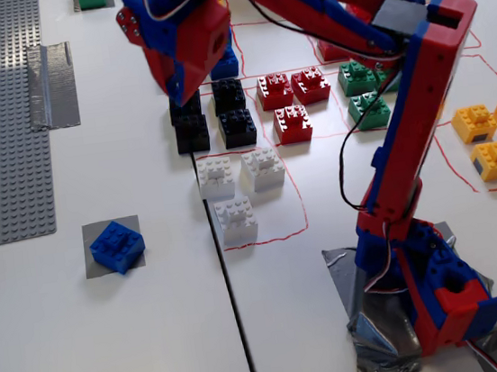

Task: Grab the block and put it in the grey marker

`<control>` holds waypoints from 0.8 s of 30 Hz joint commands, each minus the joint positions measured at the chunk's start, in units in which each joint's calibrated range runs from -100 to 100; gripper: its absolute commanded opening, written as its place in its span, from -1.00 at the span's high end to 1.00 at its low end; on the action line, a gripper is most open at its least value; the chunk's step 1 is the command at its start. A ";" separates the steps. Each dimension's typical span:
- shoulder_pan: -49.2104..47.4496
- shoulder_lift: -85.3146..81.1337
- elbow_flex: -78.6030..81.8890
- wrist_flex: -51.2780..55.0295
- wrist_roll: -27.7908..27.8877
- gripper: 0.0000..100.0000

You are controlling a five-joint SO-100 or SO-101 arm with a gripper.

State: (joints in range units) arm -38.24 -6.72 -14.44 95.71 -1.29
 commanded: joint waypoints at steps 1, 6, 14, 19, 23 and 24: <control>2.91 -4.83 -2.00 2.75 0.59 1.00; 11.84 -5.08 -4.45 3.64 2.10 1.00; 28.62 -5.00 -6.54 3.64 5.62 1.00; 36.96 -4.92 -7.08 3.07 7.08 1.00; 42.26 -4.92 -6.36 2.75 7.37 1.00; 43.34 -4.92 -5.90 2.58 7.52 1.00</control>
State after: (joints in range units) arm 3.18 -6.72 -16.26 98.30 5.45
